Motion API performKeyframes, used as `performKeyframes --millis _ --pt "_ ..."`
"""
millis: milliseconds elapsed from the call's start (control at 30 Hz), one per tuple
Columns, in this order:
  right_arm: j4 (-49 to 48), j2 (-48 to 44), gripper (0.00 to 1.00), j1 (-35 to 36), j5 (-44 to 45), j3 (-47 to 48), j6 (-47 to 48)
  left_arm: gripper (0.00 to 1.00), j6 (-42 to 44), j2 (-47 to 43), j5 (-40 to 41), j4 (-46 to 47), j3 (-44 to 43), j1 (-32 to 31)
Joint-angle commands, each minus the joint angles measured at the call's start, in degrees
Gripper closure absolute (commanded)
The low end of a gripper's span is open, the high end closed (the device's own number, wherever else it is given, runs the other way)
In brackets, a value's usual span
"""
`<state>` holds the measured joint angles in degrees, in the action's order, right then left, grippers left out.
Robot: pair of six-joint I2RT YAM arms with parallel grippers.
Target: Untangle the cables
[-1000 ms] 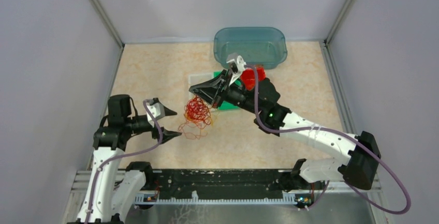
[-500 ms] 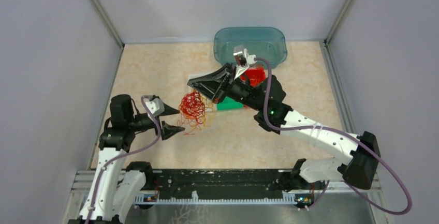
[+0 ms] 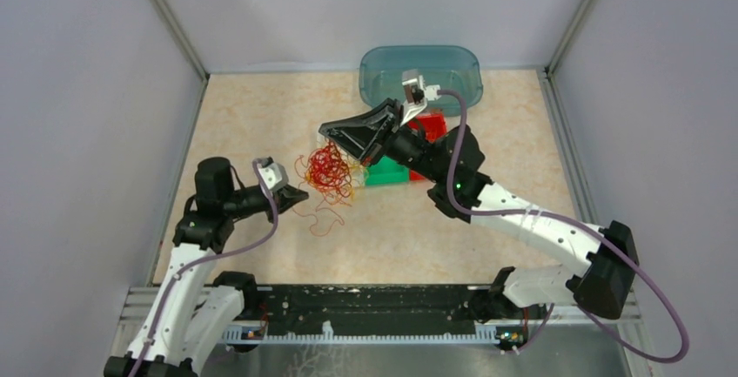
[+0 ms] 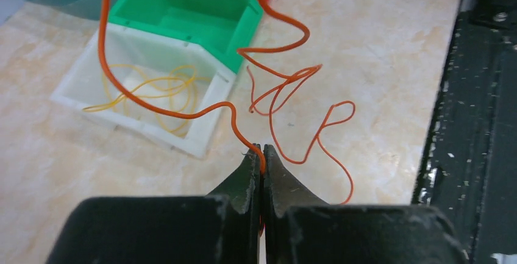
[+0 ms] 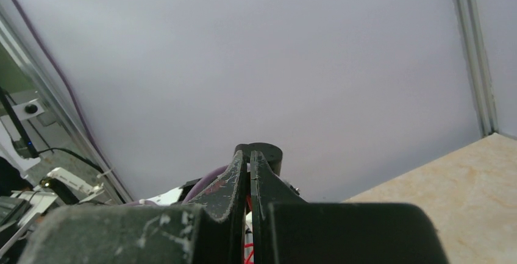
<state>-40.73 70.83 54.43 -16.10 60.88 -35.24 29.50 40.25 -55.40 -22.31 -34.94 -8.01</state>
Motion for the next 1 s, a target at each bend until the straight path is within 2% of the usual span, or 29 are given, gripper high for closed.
performKeyframes --millis 0,133,233,400,667,800,933,967 --pt "-0.6 -5.1 1.00 -1.7 2.3 0.3 2.9 1.00 4.0 -2.7 10.7 -1.8 -3.1 -0.2" --pt "6.5 -9.9 1.00 -2.7 4.1 -3.5 7.5 1.00 5.8 -6.3 22.9 0.2 -4.1 -0.2" --pt "13.3 -13.7 1.00 -3.0 6.0 -8.4 10.2 1.00 7.5 -7.5 35.7 4.3 -6.2 -0.2" --pt "21.2 -18.8 1.00 -3.0 8.2 -16.7 11.9 1.00 9.3 -5.8 43.9 8.6 -12.7 -0.2" --pt "28.4 -19.2 1.00 -3.0 10.0 -25.3 12.9 1.00 13.4 0.1 47.1 18.4 -24.3 -0.2" --pt "26.9 -16.8 1.00 -3.0 9.1 -29.0 12.5 1.00 13.4 4.3 41.4 17.8 -34.2 -0.2" --pt "24.4 -11.5 1.00 -2.9 9.1 -30.2 11.2 1.00 12.1 6.6 33.9 17.9 -40.1 -0.2" --pt "23.6 -10.2 0.92 -2.8 8.9 -30.2 11.2 1.00 11.6 7.0 32.4 17.9 -41.3 -0.2"
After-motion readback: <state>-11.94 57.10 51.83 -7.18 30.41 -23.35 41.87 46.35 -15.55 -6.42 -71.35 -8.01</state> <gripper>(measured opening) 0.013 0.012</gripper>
